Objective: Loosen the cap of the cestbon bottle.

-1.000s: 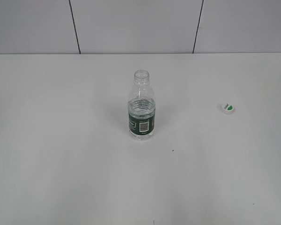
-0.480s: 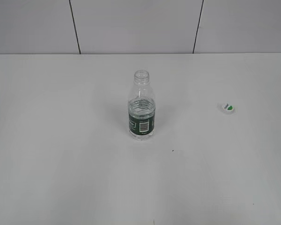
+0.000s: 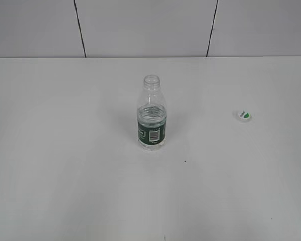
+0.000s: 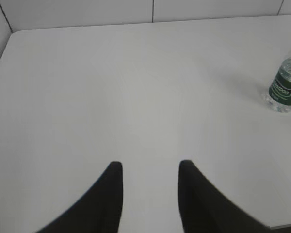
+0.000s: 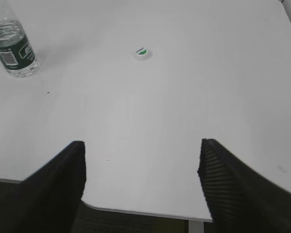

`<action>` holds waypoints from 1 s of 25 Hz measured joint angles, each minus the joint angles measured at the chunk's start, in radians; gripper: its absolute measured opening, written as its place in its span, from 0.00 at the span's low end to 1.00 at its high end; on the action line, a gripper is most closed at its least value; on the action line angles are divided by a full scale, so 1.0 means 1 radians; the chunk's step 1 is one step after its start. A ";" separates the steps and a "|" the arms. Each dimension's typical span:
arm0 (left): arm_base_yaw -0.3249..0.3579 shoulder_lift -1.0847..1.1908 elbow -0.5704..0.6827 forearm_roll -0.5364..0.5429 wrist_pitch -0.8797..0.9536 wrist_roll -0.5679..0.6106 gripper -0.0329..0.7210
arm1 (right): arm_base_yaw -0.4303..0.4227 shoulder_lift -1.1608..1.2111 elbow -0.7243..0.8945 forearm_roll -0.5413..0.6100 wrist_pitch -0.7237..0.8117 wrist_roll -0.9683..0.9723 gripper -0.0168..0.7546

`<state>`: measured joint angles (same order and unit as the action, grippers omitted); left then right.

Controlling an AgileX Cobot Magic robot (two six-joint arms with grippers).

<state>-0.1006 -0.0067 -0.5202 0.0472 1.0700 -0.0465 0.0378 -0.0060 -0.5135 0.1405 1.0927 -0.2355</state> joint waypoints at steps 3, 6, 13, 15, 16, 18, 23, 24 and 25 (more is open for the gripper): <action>0.050 0.000 0.000 -0.004 0.000 0.000 0.37 | -0.014 0.000 0.000 0.000 0.000 0.000 0.74; 0.085 0.000 0.000 -0.005 0.000 0.000 0.37 | -0.014 0.000 0.000 -0.006 0.000 0.000 0.74; 0.089 0.000 0.000 -0.006 0.000 0.000 0.37 | -0.014 0.000 0.000 -0.071 0.000 -0.001 0.74; 0.089 0.000 0.000 -0.006 0.000 0.000 0.37 | -0.014 0.000 0.000 -0.071 0.000 -0.001 0.74; 0.089 0.000 0.000 -0.006 0.000 0.000 0.37 | -0.014 0.000 0.000 -0.069 0.000 0.004 0.74; 0.089 0.000 0.000 -0.006 0.000 0.000 0.37 | -0.014 0.000 0.000 -0.059 0.000 0.014 0.74; 0.089 0.000 0.000 -0.006 0.000 0.000 0.37 | -0.014 0.000 0.000 -0.053 0.000 0.019 0.74; 0.089 0.000 0.000 -0.006 0.000 0.000 0.37 | -0.014 0.000 0.000 -0.052 0.000 0.019 0.74; 0.089 0.000 0.000 -0.006 0.000 0.000 0.37 | -0.014 0.000 0.000 -0.052 0.000 0.020 0.74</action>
<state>-0.0119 -0.0067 -0.5202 0.0412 1.0700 -0.0465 0.0238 -0.0060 -0.5135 0.0884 1.0927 -0.2155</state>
